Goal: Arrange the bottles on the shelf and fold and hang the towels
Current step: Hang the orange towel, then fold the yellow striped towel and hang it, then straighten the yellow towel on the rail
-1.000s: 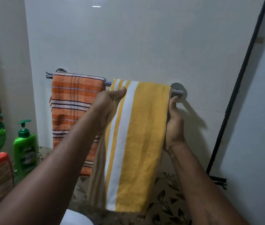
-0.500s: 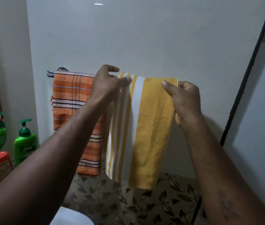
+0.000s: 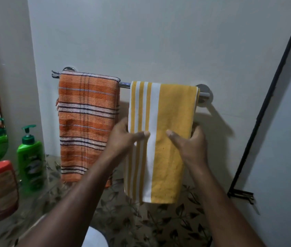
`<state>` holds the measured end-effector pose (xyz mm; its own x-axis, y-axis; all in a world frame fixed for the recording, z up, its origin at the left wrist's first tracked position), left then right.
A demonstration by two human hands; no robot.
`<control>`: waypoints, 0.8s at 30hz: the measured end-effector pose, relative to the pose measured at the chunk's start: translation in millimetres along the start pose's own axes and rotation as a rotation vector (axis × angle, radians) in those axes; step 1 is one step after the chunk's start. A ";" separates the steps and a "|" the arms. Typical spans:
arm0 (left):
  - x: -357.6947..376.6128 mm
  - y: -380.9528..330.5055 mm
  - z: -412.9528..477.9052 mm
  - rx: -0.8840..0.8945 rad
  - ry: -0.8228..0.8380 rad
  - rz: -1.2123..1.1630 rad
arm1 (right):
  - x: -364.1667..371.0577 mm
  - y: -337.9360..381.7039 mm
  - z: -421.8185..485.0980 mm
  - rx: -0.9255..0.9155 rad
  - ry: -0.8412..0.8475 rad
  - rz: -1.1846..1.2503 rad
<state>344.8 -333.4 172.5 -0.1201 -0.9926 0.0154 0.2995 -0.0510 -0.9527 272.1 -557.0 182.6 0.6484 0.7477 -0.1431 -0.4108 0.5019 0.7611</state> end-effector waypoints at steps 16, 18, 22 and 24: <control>-2.8 174.2 -48.9 -0.373 -0.001 0.042 | 32.6 -175.5 -106.9 0.508 0.357 -0.048; -3.7 180.7 -51.4 -0.382 -0.039 0.001 | 40.5 -188.6 -113.8 0.544 0.411 -0.015; -3.1 192.9 -62.0 -0.431 -0.119 -0.102 | 56.1 -215.5 -129.1 0.605 0.454 0.095; -2.2 200.8 -70.1 -0.445 -0.166 -0.156 | 71.5 -230.0 -147.0 0.704 0.559 0.148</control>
<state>338.9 -333.7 -40.1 0.0315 -0.9829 0.1812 -0.1471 -0.1839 -0.9719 318.7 -555.1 -95.7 0.1397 0.9773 -0.1595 0.1403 0.1399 0.9802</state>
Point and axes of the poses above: each hand's wrist, its own z-axis towards the middle knuckle, its own x-axis out of the palm, y = z × x, the point moved 7 cm from there along z, towards the middle knuckle, and after that the axes turned 7 degrees about -x, right-handed, at the moved point
